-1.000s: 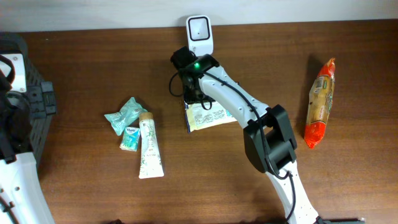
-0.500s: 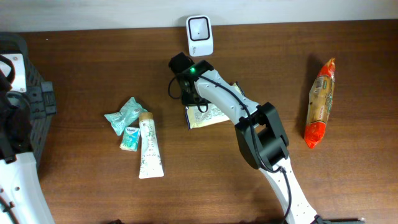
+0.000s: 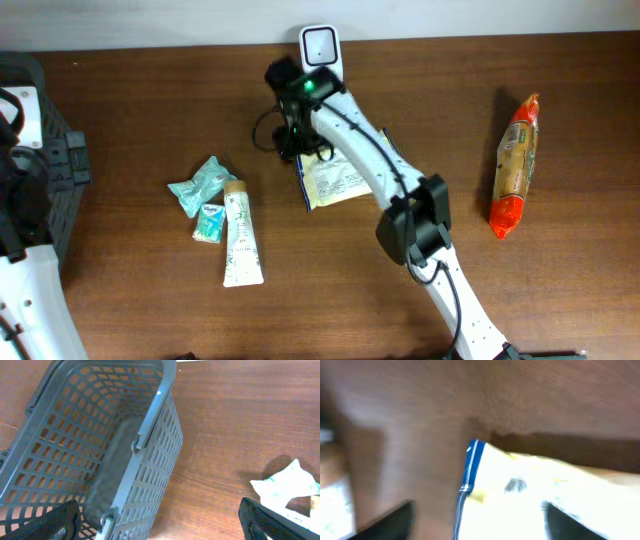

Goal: Scan the item barcode

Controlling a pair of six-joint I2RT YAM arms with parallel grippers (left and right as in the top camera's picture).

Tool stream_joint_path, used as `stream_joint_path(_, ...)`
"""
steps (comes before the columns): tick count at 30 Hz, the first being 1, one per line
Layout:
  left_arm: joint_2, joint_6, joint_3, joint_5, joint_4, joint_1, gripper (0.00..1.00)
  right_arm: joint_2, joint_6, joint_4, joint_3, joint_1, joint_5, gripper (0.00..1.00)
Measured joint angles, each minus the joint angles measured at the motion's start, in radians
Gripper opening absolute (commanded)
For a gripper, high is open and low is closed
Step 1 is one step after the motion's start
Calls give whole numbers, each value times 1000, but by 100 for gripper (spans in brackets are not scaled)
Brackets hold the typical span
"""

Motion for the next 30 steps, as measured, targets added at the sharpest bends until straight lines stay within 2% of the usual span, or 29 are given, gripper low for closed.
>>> stream_joint_path(1, 0, 0, 0, 0, 0, 0, 99, -18, -14, -33, 69, 0, -6, 20)
stream_joint_path(2, 0, 0, 0, 0, -1, 0, 99, -24, -23, -66, 74, 0, -9, 4)
stream_joint_path(6, 0, 0, 0, 0, -1, 0, 99, -22, 69, -45, -105, 0, 53, 4)
stream_joint_path(10, 0, 0, 0, 0, 0, 0, 99, -19, 105, 129, -319, 0, 78, 5)
stream_joint_path(11, 0, 0, 0, 0, -1, 0, 99, -34, 111, 159, -350, 0, 79, 18)
stream_joint_path(13, 0, 0, 0, 0, -1, 0, 99, -57, 112, 203, -392, 0, 85, 59)
stream_joint_path(14, 0, 0, 0, 0, -1, 0, 99, -61, 113, 215, -398, 0, 80, 64)
stream_joint_path(20, 0, 0, 0, 0, -1, 0, 99, -58, 76, 175, -386, -9, 67, 70)
stream_joint_path(22, 0, 0, 0, 0, -1, 0, 99, -32, 53, 114, -298, -37, 43, 77)
stream_joint_path(25, 0, 0, 0, 0, -2, 0, 99, -25, 21, -72, 5, -97, -14, 94)
stream_joint_path(27, 0, 0, 0, 0, -1, 0, 99, -40, -23, -198, 193, -172, -48, 99)
stream_joint_path(29, 0, 0, 0, 0, -1, 0, 99, -56, -108, -238, 212, -307, -139, 99)
stream_joint_path(30, 0, 0, 0, 0, -1, 0, 99, -58, -171, -238, 153, -399, -215, 99)
